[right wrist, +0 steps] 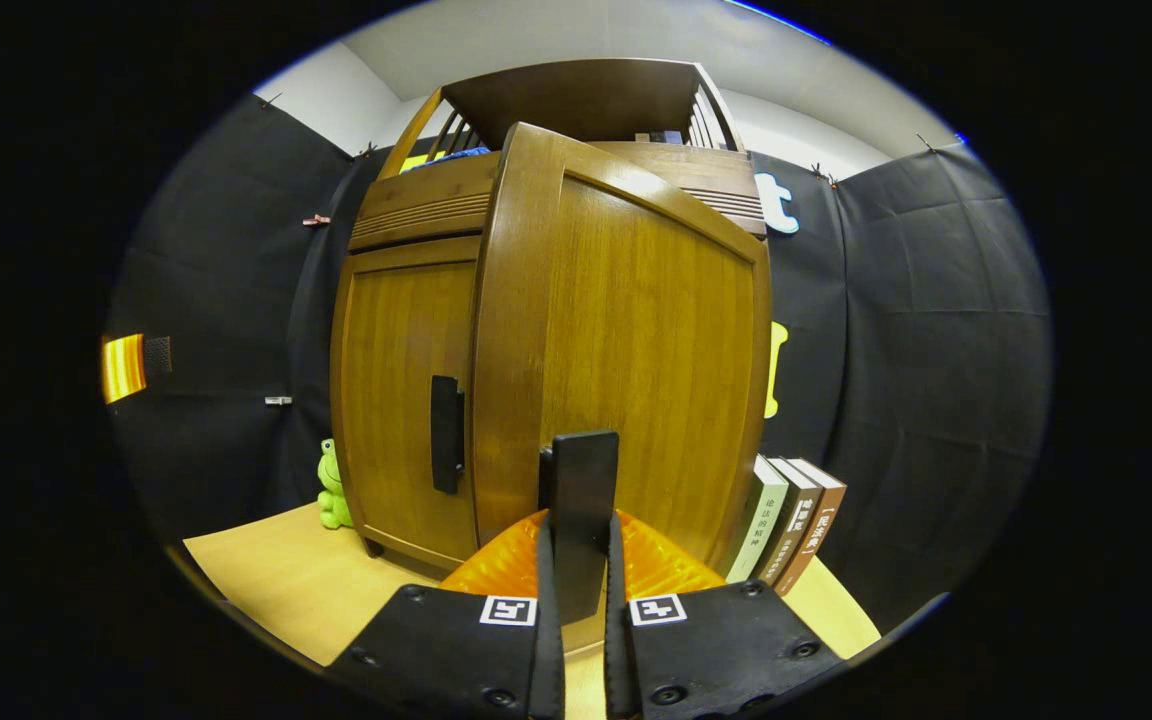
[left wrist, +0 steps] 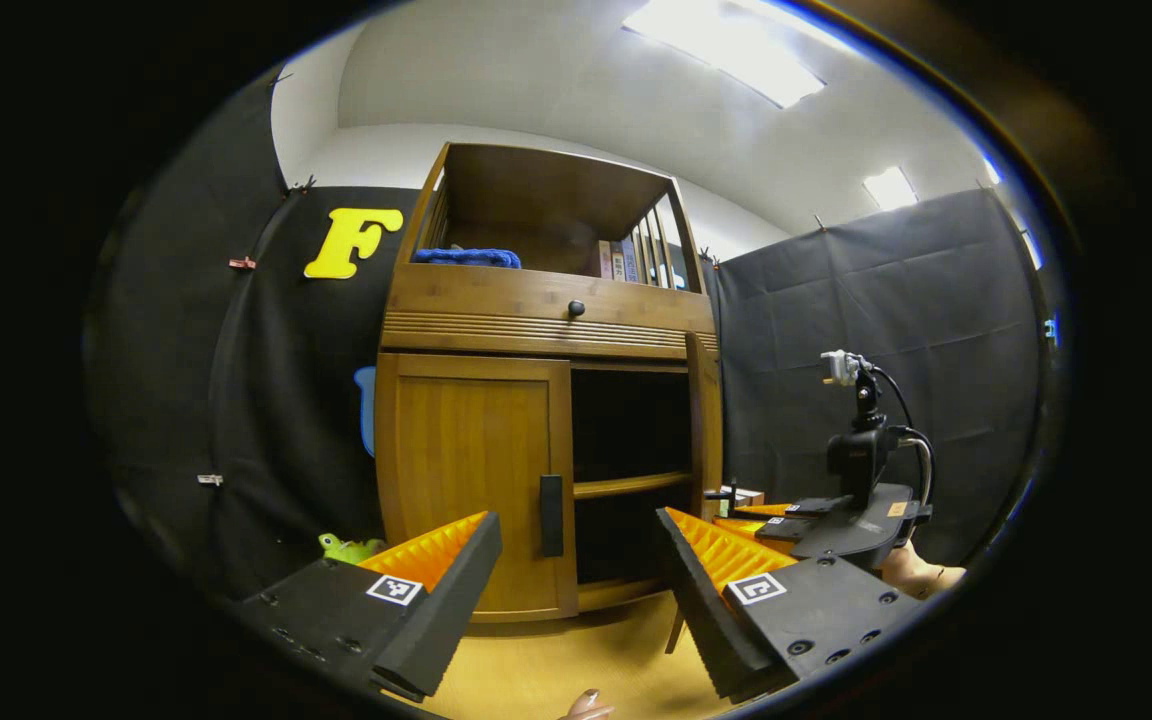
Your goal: Open the right door of the double-door shoe cabinet with the right hand, and open the left door with the left hand.
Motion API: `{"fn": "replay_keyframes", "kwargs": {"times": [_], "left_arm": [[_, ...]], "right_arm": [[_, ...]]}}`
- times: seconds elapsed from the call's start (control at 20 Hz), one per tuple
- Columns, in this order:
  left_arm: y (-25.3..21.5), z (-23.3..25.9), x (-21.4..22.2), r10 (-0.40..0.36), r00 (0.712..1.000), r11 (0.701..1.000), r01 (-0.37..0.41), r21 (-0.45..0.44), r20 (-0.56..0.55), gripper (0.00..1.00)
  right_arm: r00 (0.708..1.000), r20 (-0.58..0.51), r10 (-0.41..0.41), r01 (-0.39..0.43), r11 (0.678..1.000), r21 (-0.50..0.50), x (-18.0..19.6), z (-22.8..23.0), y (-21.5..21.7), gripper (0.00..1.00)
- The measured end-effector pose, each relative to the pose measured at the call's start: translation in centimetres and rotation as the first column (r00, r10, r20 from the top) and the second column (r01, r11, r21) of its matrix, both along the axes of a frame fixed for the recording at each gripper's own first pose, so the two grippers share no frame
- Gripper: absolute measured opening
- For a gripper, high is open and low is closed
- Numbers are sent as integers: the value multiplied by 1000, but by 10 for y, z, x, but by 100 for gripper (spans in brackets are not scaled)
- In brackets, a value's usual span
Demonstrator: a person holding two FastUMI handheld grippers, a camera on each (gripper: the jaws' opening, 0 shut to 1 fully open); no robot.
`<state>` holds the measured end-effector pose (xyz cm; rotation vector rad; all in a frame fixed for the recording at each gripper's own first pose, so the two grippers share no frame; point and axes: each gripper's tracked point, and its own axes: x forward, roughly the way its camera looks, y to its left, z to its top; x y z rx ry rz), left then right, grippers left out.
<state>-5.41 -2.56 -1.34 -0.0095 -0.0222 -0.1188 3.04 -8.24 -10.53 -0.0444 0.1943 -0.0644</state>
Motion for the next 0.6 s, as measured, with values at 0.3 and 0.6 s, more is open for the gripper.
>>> {"fn": "replay_keyframes", "kwargs": {"times": [0.3, 0.6], "left_arm": [[-21, 1, 4, -43, 999, 999, 43, -7, 8, 95], [-40, 2, 10, -79, 997, 997, 79, -21, 12, 95]], "right_arm": [[999, 5, -45, 45, 999, -5, -24, 7, -24, 19], [997, 10, -80, 80, 997, -20, -44, 13, -47, 23]]}}
